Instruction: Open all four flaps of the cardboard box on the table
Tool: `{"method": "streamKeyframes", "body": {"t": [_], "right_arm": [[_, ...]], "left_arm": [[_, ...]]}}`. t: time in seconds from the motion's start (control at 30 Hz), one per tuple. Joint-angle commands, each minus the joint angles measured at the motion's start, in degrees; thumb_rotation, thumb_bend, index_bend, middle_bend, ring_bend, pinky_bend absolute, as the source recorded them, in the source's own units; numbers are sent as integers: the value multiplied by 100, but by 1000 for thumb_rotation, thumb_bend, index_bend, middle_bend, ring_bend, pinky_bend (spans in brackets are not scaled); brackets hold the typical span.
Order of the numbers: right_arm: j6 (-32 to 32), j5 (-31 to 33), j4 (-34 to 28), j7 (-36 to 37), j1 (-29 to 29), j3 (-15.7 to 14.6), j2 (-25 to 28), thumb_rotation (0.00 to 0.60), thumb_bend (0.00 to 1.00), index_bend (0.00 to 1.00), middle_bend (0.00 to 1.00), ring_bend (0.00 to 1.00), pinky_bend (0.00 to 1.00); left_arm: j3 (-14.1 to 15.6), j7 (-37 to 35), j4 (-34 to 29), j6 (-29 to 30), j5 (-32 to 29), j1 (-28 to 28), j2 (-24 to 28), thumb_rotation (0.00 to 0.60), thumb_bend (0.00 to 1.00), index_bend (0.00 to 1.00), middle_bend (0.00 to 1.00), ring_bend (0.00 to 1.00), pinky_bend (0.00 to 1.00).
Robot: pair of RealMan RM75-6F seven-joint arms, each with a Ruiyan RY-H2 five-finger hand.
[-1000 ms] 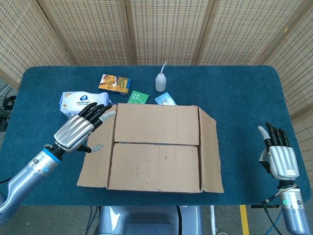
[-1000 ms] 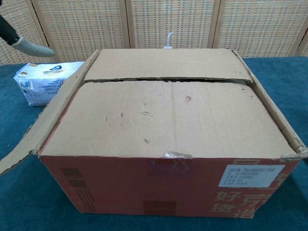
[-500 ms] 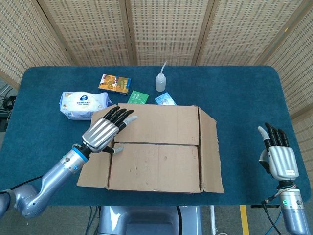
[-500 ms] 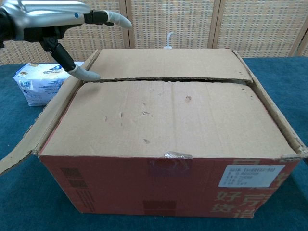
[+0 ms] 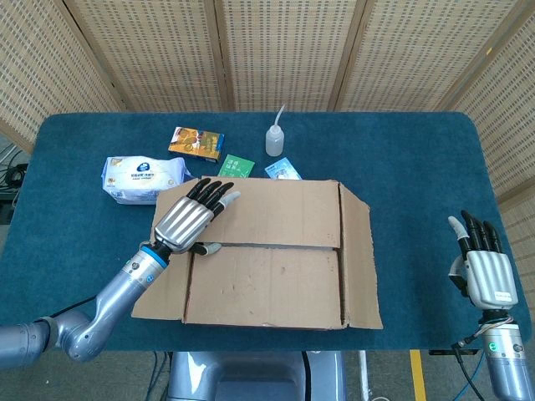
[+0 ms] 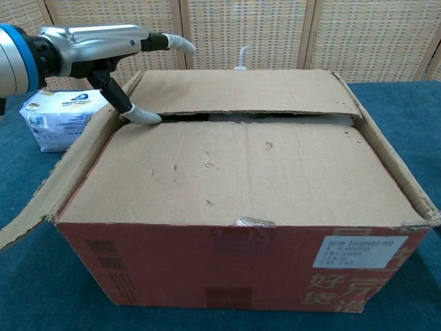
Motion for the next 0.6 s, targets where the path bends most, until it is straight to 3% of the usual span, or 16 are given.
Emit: {"method": "streamKeyframes", "body": {"t": [0.03,0.27,0.6], "right_arm": [[-2,6,8,7,-5,2,2,600,956,48,0,0,0],[19,19,26,35,-29,15,9,600,956,48,0,0,0],[14,2,26,43,-28,28,2,600,956,48,0,0,0]], "left_arm": [[-2,38,53,4,-67,-35,-39,516,248,0,0,0,0],[-55,-5,156,48,-215,-82,-130,517,261,0,0,0,0],[-203,-791,158,704,592,240,-1,518,269,0,0,0,0]]}}
